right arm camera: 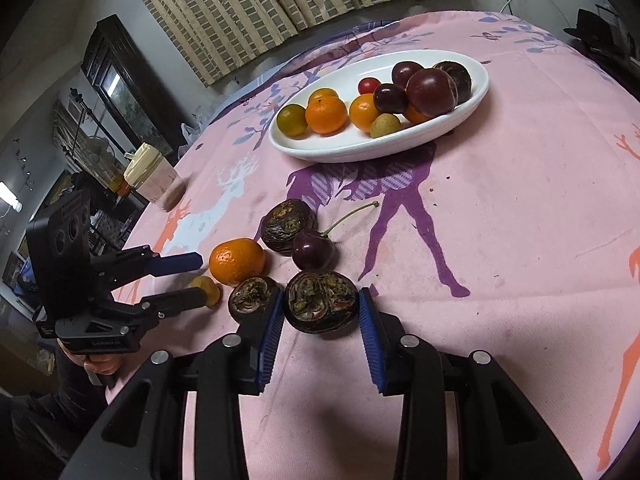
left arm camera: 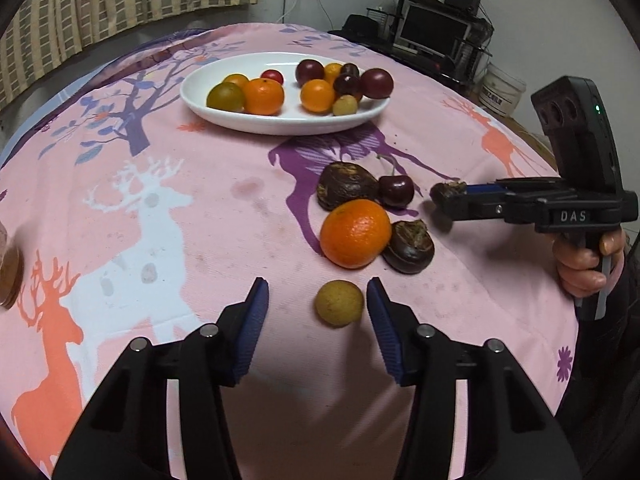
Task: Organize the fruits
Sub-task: 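Grasp another mangosteen with the right tool while the left tool reaches the yellow fruit, then grasp the small yellow fruit with the left tool while the right tool carries the mangosteen, then release the mangosteen and yellow fruit onto the white plate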
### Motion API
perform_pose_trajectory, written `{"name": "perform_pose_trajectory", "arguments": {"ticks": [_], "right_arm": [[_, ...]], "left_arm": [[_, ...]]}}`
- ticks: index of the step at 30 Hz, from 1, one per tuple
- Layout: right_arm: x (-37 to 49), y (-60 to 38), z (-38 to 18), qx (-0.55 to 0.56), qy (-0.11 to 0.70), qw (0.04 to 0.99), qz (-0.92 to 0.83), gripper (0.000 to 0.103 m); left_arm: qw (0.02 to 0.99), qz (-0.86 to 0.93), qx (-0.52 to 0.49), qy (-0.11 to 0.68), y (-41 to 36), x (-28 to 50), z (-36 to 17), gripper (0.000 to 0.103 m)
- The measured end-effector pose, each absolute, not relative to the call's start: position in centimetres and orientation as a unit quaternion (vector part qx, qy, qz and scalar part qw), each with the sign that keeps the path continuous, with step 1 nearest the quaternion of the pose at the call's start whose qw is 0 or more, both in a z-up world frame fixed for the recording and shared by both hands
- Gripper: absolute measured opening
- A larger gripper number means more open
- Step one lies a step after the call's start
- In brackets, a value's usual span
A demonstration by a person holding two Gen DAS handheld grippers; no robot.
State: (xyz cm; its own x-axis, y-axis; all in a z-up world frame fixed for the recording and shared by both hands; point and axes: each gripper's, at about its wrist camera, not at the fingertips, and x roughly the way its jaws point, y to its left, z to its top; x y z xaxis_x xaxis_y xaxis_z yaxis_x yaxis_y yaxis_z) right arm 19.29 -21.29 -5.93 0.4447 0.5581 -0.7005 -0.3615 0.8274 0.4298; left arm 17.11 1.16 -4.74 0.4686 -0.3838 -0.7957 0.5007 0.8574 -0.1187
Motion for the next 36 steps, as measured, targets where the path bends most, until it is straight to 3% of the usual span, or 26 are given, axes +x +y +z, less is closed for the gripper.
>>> {"name": "perform_pose_trajectory", "arguments": {"ticks": [6, 10, 15, 19, 23, 28, 30, 31, 32, 36], "right_arm": [[19.1, -21.3, -5.9, 0.109, 0.448, 0.843, 0.276, 0.038], [18.9, -21.2, -5.5, 0.108, 0.439, 0.844, 0.287, 0.038], [18.9, -20.7, -2.2, 0.069, 0.377, 0.878, 0.285, 0.038], [22.6, -21.0, 1.5, 0.083, 0.318, 0.907, 0.263, 0.038], [28.3, -21.1, 2.0, 0.107, 0.309, 0.925, 0.192, 0.038], [32.6, -20.7, 0.1, 0.101, 0.327, 0.927, 0.154, 0.039], [32.6, -20.8, -0.2, 0.093, 0.327, 0.929, 0.147, 0.056], [32.4, -21.0, -0.1, 0.092, 0.327, 0.929, 0.147, 0.057], [32.1, -21.0, -0.1, 0.092, 0.326, 0.929, 0.151, 0.057], [30.1, -20.8, 1.0, 0.086, 0.322, 0.923, 0.193, 0.057]], "left_arm": [[0.846, -0.266, 0.084, 0.455, 0.4, 16.9, -5.4, 0.04], [0.847, -0.263, 0.067, 0.458, 0.9, 17.3, -5.4, 0.027], [0.851, -0.262, 0.052, 0.453, 1.3, 18.1, -4.4, 0.027], [0.884, -0.243, 0.036, 0.399, 1.3, 21.1, 0.5, 0.027], [0.902, -0.226, 0.011, 0.366, -0.4, 26.2, 3.6, 0.027], [0.906, -0.206, -0.007, 0.37, -3.4, 32.5, 2.9, 0.027], [0.905, -0.178, -0.01, 0.385, -3.7, 33.7, 2.4, 0.049], [0.908, -0.16, -0.008, 0.388, -3.6, 33.5, 2.4, 0.081], [0.914, -0.149, -0.007, 0.377, -3.3, 33.0, 2.7, 0.094], [0.935, -0.136, 0.017, 0.326, -1.9, 30.0, 4.9, 0.098]]}}
